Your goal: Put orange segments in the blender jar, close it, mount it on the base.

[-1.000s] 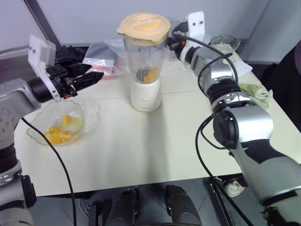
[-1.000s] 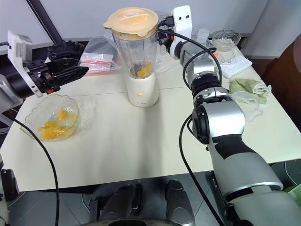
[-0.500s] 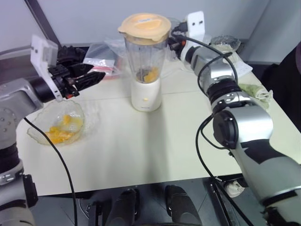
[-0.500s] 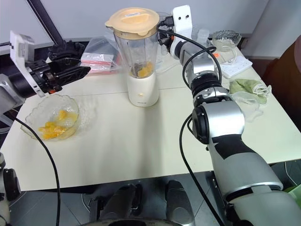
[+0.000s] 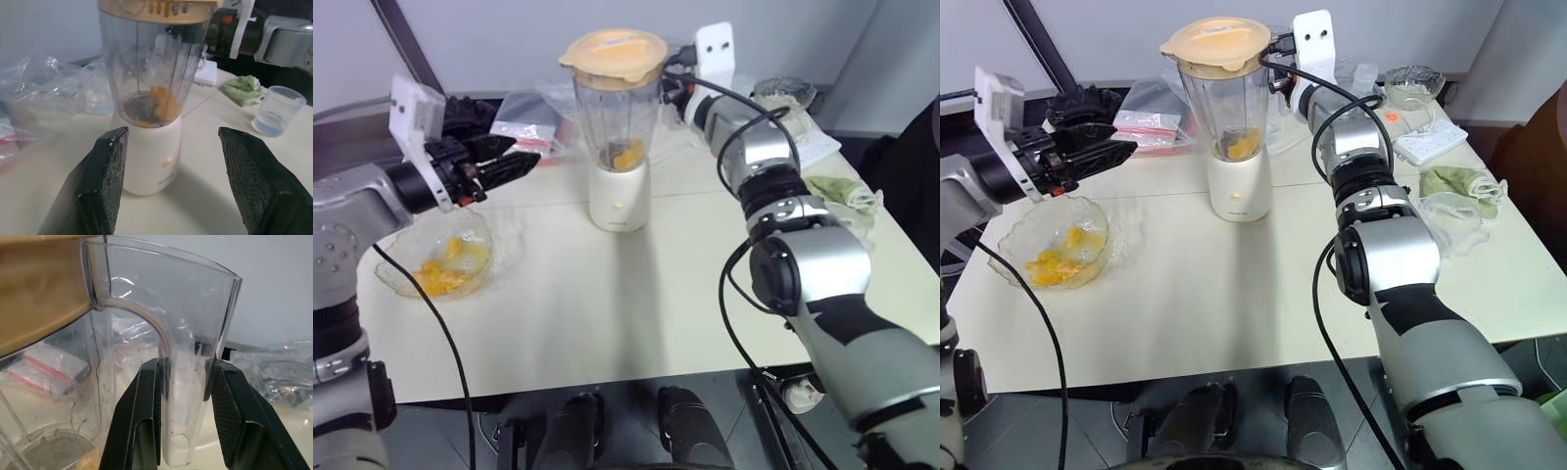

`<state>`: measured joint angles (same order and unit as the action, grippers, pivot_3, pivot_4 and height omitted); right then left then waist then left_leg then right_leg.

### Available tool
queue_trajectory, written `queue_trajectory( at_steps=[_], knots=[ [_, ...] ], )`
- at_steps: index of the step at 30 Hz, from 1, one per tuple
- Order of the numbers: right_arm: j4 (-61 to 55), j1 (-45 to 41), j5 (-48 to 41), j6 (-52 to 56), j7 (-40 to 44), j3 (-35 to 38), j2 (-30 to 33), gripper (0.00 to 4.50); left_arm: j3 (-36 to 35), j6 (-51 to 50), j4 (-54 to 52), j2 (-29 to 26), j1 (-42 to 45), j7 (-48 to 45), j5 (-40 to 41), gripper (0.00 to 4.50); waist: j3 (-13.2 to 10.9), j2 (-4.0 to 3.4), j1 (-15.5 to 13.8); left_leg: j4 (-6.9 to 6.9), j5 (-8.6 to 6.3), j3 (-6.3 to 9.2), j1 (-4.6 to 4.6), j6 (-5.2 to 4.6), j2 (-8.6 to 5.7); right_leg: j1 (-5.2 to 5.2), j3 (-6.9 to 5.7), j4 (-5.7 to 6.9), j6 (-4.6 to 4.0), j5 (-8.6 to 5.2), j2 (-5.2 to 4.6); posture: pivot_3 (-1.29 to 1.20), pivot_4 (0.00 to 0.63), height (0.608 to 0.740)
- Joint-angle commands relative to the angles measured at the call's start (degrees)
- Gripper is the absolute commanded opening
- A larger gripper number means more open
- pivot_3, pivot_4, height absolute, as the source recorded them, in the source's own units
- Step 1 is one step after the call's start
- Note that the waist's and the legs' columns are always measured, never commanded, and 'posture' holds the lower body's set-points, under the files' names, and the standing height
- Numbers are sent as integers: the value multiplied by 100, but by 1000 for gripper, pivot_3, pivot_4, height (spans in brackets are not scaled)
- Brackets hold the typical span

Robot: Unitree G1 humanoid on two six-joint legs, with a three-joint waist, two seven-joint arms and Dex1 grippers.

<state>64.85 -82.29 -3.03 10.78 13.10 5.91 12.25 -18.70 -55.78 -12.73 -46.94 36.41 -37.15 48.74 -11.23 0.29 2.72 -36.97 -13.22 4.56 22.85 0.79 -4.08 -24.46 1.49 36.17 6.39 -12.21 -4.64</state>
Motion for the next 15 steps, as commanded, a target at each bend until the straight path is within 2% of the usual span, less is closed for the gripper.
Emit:
queue_trajectory(
  at_steps=[1,11,13,15],
  knots=[
    [40,147,223,286,-145,-188,-15,861,-18,145,-8,-19,147,-21,-38,3045,0,0,0,1,0,0,-8,0,0,7,0,0,0,0,0,0,150,740],
    [-60,236,207,409,6,-210,1,861,0,192,-8,13,143,-35,-83,3045,0,1,-4,2,0,0,-20,-1,1,19,0,-1,-1,-1,1,0,150,740],
    [-142,261,227,428,56,-241,34,1965,1,198,-15,3,128,-37,-75,3045,3,6,-2,3,0,0,-20,-1,1,19,0,-1,-1,-1,1,0,150,740],
    [-254,305,280,481,52,-292,72,2863,17,209,-3,-2,128,-41,-74,3045,3,8,-5,4,0,0,-19,-1,3,18,0,-4,-1,-1,3,0,150,740]
  ],
)
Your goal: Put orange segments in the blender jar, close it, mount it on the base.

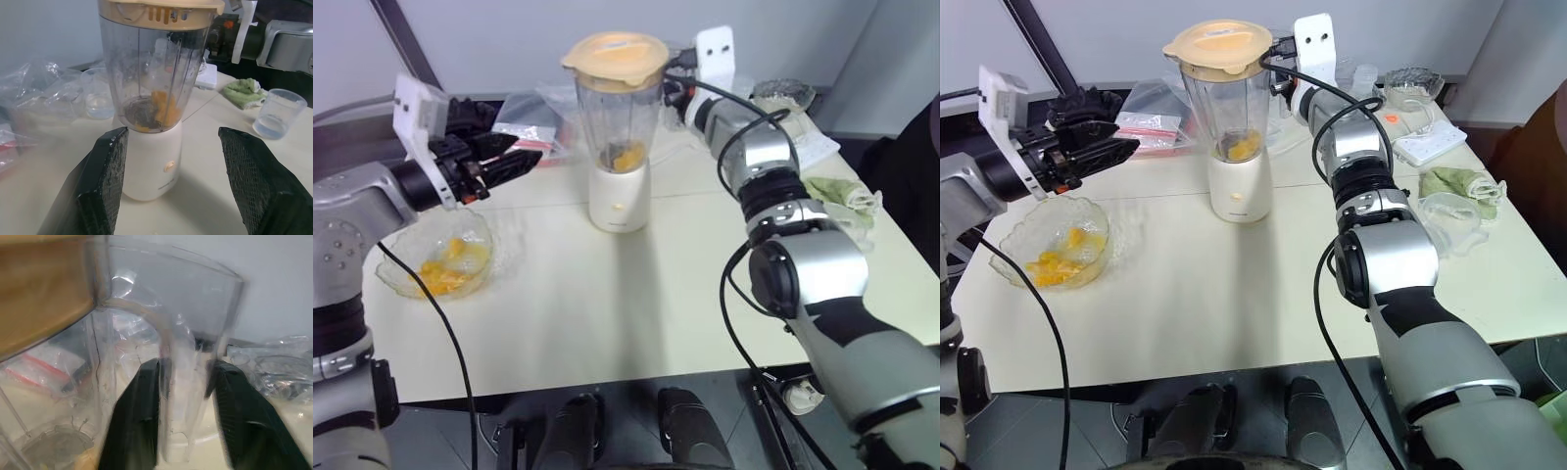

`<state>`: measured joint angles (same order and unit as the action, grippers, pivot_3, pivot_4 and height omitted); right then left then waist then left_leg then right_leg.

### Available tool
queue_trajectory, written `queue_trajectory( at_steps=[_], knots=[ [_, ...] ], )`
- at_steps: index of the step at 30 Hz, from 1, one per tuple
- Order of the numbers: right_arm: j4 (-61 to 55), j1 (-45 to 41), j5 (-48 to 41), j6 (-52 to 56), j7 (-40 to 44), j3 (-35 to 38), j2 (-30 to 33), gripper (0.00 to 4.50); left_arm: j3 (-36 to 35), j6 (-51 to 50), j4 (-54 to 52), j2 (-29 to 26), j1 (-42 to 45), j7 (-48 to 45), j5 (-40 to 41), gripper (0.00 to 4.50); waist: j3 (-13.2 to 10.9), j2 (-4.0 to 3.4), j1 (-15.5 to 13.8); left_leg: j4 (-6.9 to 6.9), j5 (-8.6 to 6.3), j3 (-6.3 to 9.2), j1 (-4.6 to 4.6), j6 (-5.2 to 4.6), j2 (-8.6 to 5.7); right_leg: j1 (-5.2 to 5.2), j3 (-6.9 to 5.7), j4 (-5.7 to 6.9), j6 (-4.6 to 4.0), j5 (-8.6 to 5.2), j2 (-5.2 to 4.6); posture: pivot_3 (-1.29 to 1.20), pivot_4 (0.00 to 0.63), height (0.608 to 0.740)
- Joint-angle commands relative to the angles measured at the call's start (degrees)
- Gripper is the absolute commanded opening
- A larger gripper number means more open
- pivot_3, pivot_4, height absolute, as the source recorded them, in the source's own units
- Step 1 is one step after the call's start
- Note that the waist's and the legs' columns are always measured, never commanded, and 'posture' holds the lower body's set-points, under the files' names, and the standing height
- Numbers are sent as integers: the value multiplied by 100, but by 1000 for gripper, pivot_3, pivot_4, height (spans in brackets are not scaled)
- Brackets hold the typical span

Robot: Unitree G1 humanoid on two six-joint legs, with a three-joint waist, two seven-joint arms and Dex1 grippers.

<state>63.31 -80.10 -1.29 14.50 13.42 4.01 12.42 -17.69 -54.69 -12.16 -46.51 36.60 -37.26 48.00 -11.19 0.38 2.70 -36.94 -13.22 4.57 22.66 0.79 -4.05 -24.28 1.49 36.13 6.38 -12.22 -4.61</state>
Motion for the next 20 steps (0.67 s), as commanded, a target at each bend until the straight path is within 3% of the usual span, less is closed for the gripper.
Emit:
queue_trajectory(
  at_steps=[1,3,4,10,16,20],
  knots=[
    [-173,125,134,144,5,-131,75,3476,-79,103,-60,-46,107,-34,2,3045,-2,-1,-4,0,0,-1,6,0,-1,-5,1,-1,0,0,-1,0,150,740],
    [-385,237,168,242,-15,-171,111,4408,-77,103,-57,-48,105,-45,9,3045,-3,-2,-2,0,0,-1,21,0,-1,-21,1,-1,0,0,-2,0,150,740],
    [-526,312,190,300,-7,-197,130,4490,-83,98,-52,-44,106,-52,22,3045,-3,-2,-2,-1,1,-1,41,0,-1,-40,1,-1,1,1,-2,0,150,740],
    [-2546,1376,323,1058,165,-449,300,4490,-162,212,-40,130,174,-34,106,3045,-2,0,-15,19,1,0,81,3,-1,-90,1,-4,1,2,-4,0,150,740],
    [-5912,3360,119,1935,633,-544,681,4490,-16,-17,-199,385,38,59,280,3045,-2,0,-53,21,1,-1,83,2,-6,-90,1,-7,1,1,-9,0,150,740],
    [-7840,5064,-365,1998,1112,-117,1098,4490,388,-77,-452,482,-527,297,-66,3045,-1,1,-66,22,-1,-1,80,0,-5,-81,0,-13,3,0,-10,0,150,740]
  ],
)
